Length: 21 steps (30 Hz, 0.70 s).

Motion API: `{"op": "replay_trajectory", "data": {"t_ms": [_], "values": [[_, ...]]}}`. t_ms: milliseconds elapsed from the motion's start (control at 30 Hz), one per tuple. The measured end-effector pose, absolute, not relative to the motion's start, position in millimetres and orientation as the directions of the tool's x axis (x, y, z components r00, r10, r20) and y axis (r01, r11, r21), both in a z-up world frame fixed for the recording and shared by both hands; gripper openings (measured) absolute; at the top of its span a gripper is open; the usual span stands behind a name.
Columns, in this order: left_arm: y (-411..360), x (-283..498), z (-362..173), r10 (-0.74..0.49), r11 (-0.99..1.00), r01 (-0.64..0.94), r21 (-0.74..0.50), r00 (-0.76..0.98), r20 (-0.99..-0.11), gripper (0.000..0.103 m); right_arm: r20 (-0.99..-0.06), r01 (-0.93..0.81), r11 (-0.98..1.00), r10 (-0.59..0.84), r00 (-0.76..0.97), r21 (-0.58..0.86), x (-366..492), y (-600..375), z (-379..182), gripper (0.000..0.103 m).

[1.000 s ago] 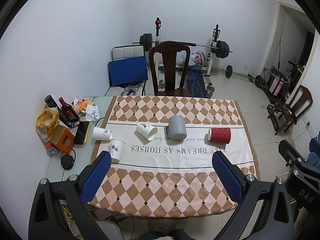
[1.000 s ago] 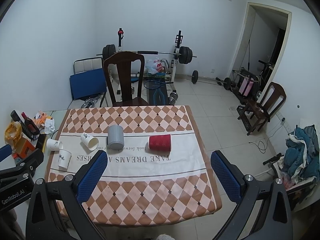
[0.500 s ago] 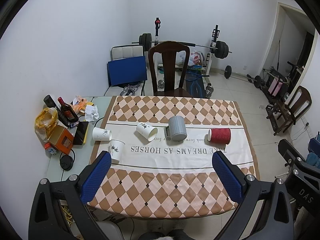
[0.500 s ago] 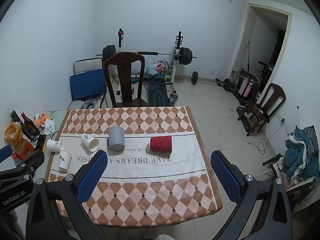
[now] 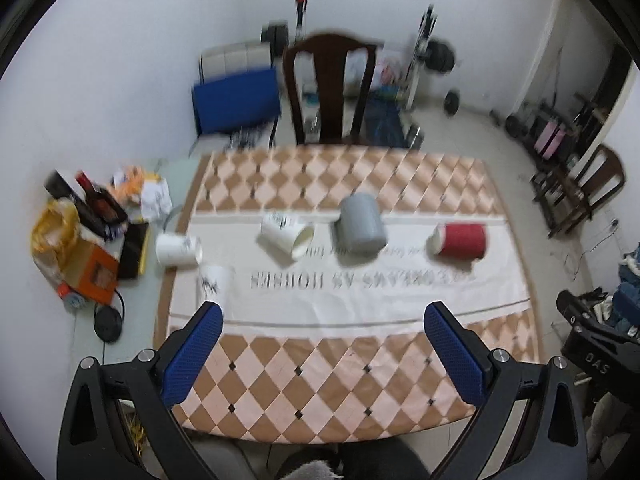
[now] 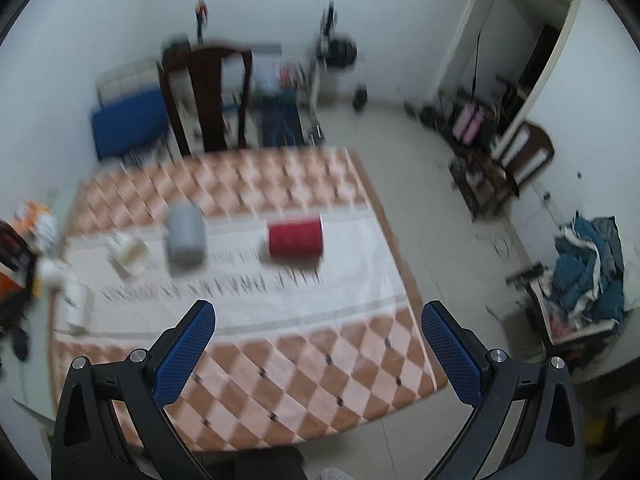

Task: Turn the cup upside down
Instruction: 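Move the left gripper toward the grey ribbed mug lying on its side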

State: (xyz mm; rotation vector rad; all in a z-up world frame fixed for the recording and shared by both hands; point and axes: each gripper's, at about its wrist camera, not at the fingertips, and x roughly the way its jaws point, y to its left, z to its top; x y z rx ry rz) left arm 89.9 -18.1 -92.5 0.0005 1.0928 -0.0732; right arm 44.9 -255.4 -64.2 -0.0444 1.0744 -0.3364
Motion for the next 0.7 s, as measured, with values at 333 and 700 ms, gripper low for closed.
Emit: {"op": "replay_trajectory", "data": {"t_ms": [333, 700], "values": [[-36.1, 203.1, -217.8, -0.099, 0.995, 0.014, -0.098, 0.198, -0.975, 0.089, -0.975, 0.191, 0.966, -0.198, 0.101, -0.176, 137.2, -297.2, -255.6, 0.072], [-90.6, 316.9, -292.3, -0.130, 0.990, 0.053, -0.127, 0.054, -0.990, 0.084, -0.991, 0.253, 0.959, -0.111, -0.070, -0.125, 202.6, -337.2, -339.3, 0.072]]}}
